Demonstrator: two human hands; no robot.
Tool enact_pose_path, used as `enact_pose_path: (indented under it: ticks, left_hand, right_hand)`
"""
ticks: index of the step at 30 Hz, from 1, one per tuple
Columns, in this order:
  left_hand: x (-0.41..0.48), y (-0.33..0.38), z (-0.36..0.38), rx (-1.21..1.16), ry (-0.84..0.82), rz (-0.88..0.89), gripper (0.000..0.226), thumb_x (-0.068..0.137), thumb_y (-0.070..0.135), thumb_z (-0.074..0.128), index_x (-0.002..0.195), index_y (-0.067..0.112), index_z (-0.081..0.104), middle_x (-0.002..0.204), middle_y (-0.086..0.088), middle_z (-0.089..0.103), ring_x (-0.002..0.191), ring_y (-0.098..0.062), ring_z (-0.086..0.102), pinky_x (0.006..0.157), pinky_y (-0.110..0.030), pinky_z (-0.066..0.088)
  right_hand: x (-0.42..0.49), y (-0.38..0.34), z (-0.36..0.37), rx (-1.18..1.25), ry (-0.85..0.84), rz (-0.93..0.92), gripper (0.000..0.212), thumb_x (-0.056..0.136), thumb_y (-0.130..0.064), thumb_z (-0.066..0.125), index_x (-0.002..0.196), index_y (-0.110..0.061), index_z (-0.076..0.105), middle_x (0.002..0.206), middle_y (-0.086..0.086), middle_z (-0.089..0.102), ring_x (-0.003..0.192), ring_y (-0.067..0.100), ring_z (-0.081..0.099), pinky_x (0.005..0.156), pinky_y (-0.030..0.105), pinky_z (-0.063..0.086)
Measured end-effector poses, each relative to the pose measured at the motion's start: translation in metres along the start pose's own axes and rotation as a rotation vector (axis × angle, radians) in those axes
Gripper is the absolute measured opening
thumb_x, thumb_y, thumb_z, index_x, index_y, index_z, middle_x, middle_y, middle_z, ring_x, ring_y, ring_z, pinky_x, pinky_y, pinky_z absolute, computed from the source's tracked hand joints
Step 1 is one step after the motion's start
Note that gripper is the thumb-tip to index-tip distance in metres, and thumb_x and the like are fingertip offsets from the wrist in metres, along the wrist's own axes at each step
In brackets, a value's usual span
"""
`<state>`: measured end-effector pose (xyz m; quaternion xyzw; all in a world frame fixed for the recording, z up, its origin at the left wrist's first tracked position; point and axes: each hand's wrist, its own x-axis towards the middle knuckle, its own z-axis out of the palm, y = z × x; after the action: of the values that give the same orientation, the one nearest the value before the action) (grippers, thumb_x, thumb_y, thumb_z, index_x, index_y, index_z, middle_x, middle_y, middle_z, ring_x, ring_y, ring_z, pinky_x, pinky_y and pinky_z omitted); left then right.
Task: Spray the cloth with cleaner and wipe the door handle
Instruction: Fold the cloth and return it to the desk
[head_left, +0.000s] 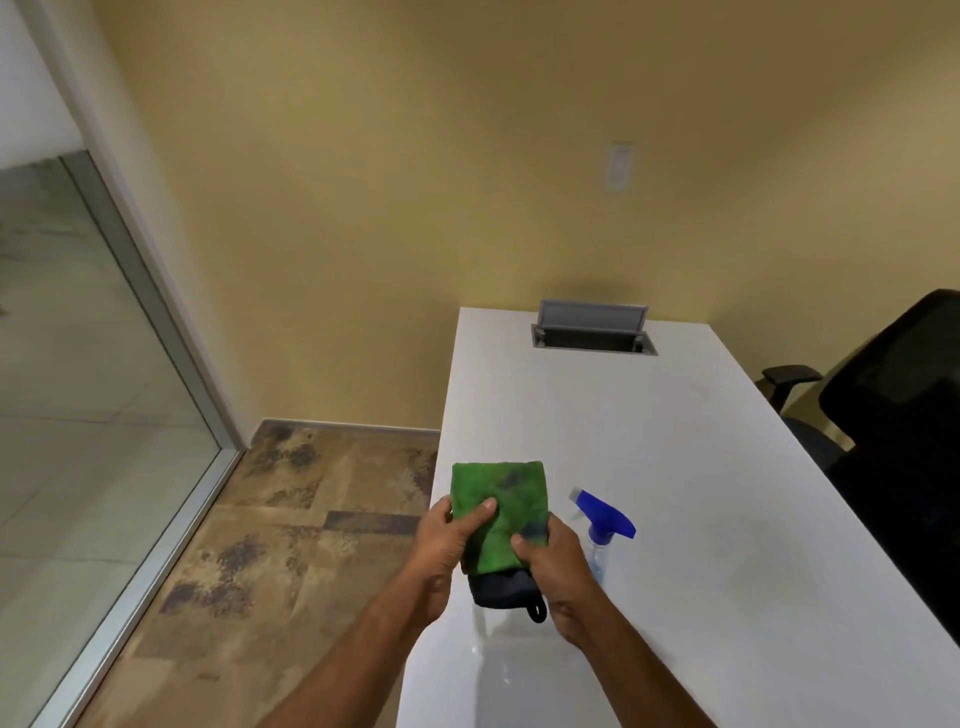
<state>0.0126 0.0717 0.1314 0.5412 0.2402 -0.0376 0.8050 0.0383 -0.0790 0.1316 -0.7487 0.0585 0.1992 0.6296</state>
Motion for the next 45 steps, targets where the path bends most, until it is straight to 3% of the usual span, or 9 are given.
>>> enact_pose_path:
  ticks: [4,10,16,23,29,35,38,42,45]
  left_hand:
    - [0.023,-0.015,-0.007,0.162,-0.012,0.043,0.040,0.083,0.012,0.083,0.121,0.015,0.071,0.111,0.000,0.081,0.111,-0.021,0.074,0.093,-0.034,0.058]
    - [0.046,-0.050,-0.014,0.221,0.008,0.049,0.044,0.086,0.002,0.078,0.126,0.019,0.066,0.117,-0.005,0.078,0.110,-0.018,0.072,0.083,-0.025,0.058]
    - [0.047,-0.079,-0.020,0.352,0.026,0.098,0.056,0.097,0.029,0.070,0.140,0.047,0.039,0.121,0.001,0.067,0.108,-0.011,0.068,0.069,-0.016,0.059]
    - [0.063,-0.099,-0.026,0.655,0.065,0.128,0.058,0.097,0.058,0.054,0.151,0.039,0.043,0.124,0.007,0.073,0.109,-0.009,0.071,0.093,-0.039,0.062]
    - [0.067,-0.105,-0.018,0.799,0.116,0.162,0.028,0.105,0.043,0.048,0.120,0.031,0.068,0.100,0.008,0.076,0.093,-0.013,0.071,0.085,-0.045,0.061]
    - [0.075,-0.108,-0.011,0.960,0.212,0.194,0.023,0.100,0.037,0.059,0.101,0.018,0.072,0.088,0.003,0.071,0.082,-0.011,0.064,0.068,-0.028,0.056]
    - [0.080,-0.110,-0.012,1.202,0.233,0.216,0.029,0.099,0.044,0.059,0.094,0.017,0.069,0.089,0.004,0.057,0.094,-0.014,0.051,0.077,-0.028,0.047]
    - [0.087,-0.112,-0.012,1.327,0.239,0.219,0.034,0.098,0.049,0.056,0.093,0.018,0.069,0.100,0.003,0.051,0.100,-0.013,0.041,0.084,-0.025,0.045]
    - [0.084,-0.119,-0.017,1.291,0.175,0.140,0.032,0.101,0.045,0.053,0.090,0.018,0.068,0.101,0.001,0.054,0.096,-0.012,0.050,0.068,-0.019,0.042]
  right_hand:
    - [0.017,0.024,0.000,-0.088,0.089,-0.055,0.037,0.099,-0.007,0.058,0.134,-0.020,0.051,0.120,-0.002,0.064,0.109,0.015,0.060,0.072,0.012,0.048]
    - [0.044,0.059,0.003,-0.195,0.107,0.004,0.047,0.097,-0.005,0.057,0.139,-0.023,0.048,0.129,0.001,0.063,0.123,0.023,0.059,0.103,0.038,0.052]
    - [0.047,0.093,0.007,-0.287,0.108,0.112,0.048,0.099,-0.013,0.059,0.145,-0.014,0.044,0.136,0.004,0.059,0.129,0.024,0.054,0.108,0.037,0.045]
    - [0.054,0.104,0.010,-0.350,0.093,0.145,0.043,0.101,-0.013,0.055,0.142,-0.013,0.041,0.137,0.007,0.056,0.121,0.019,0.052,0.103,0.029,0.046]
    - [0.053,0.123,0.020,-0.373,0.171,0.181,0.048,0.101,-0.019,0.054,0.145,-0.013,0.035,0.139,0.008,0.054,0.121,0.019,0.054,0.107,0.032,0.048]
    - [0.056,0.128,0.026,-0.516,0.201,0.122,0.065,0.102,-0.029,0.052,0.156,-0.016,0.018,0.151,0.005,0.045,0.137,0.021,0.049,0.115,0.033,0.042]
    - [0.059,0.128,0.026,-0.594,0.177,0.119,0.063,0.103,-0.040,0.047,0.154,-0.018,0.018,0.151,0.002,0.045,0.137,0.017,0.048,0.116,0.030,0.039]
    - [0.054,0.136,0.023,-0.562,0.201,0.058,0.047,0.098,-0.023,0.053,0.142,-0.018,0.037,0.106,0.006,0.062,0.094,0.022,0.063,0.089,0.038,0.056]
    - [0.047,0.145,0.026,-0.620,0.209,-0.003,0.049,0.094,-0.022,0.052,0.140,-0.022,0.036,0.096,0.002,0.065,0.081,0.022,0.064,0.075,0.034,0.056]
